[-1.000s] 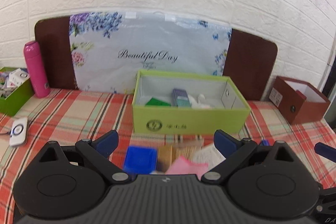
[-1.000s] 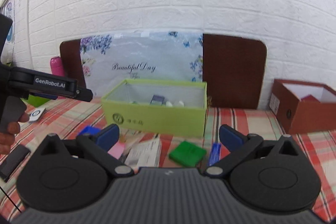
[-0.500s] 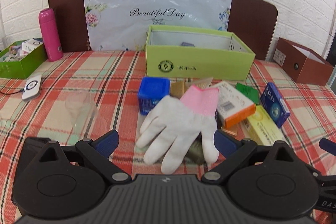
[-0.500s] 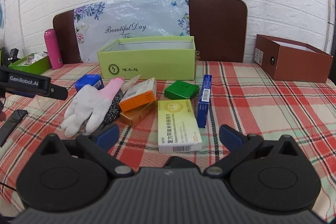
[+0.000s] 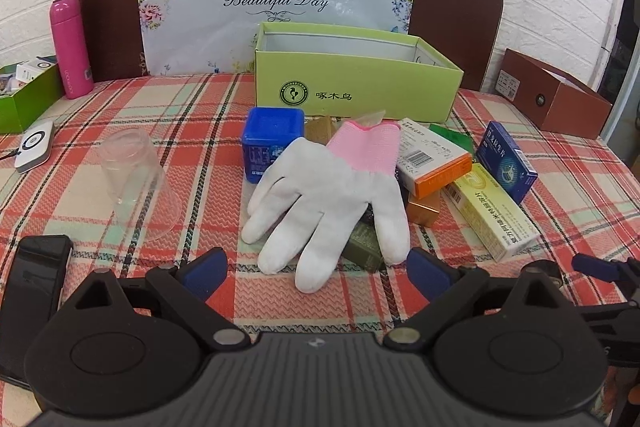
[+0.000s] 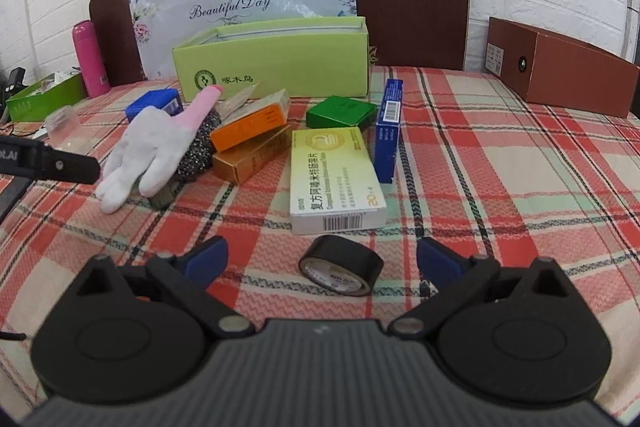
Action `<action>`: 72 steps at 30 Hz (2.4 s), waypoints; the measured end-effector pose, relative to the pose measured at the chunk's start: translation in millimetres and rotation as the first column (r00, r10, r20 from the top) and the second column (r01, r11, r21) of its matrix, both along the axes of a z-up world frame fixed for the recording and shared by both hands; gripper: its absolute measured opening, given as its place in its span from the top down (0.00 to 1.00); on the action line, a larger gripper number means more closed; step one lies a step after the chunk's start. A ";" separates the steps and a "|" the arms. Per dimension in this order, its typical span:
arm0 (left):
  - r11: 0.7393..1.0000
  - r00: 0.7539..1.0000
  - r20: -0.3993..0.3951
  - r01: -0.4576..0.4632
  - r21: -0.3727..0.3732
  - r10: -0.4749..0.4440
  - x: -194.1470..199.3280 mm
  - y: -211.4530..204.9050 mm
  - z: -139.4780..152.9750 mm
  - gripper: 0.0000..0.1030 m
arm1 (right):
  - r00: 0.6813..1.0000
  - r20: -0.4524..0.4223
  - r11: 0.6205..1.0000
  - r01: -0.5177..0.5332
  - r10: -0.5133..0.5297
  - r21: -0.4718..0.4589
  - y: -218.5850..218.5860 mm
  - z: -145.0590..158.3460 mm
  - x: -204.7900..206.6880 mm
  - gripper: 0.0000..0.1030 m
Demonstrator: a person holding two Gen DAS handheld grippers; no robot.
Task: Organize objects
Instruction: 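Bring both tools back over the remaining items, then grasp the white glove with left tool while right tool grasps the black tape roll, then lift the glove with left tool while right tool carries the black tape to the lime box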
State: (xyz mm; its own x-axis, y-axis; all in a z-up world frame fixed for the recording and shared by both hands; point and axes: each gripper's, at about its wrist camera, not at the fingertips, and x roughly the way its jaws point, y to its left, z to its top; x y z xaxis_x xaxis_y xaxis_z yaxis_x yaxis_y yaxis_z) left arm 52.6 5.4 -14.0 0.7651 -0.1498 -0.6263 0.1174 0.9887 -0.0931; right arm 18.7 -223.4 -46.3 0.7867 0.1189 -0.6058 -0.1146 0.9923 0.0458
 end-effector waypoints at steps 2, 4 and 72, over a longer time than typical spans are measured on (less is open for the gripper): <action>1.000 1.000 0.005 0.009 -0.002 -0.009 6.0 0.6 -0.4 0.03 | 1.000 -0.020 1.000 0.006 -0.006 0.010 -1.6 -3.9 2.0 0.20; 1.000 1.000 0.007 0.007 -0.007 -0.007 15.7 1.3 0.0 0.03 | 0.999 -0.043 1.000 0.010 -0.009 0.019 -2.5 -5.8 2.7 0.40; 0.936 0.969 0.067 0.248 -0.249 -0.239 18.3 20.4 82.6 0.92 | 0.978 0.025 0.975 -0.209 0.207 0.077 16.4 68.7 4.1 0.56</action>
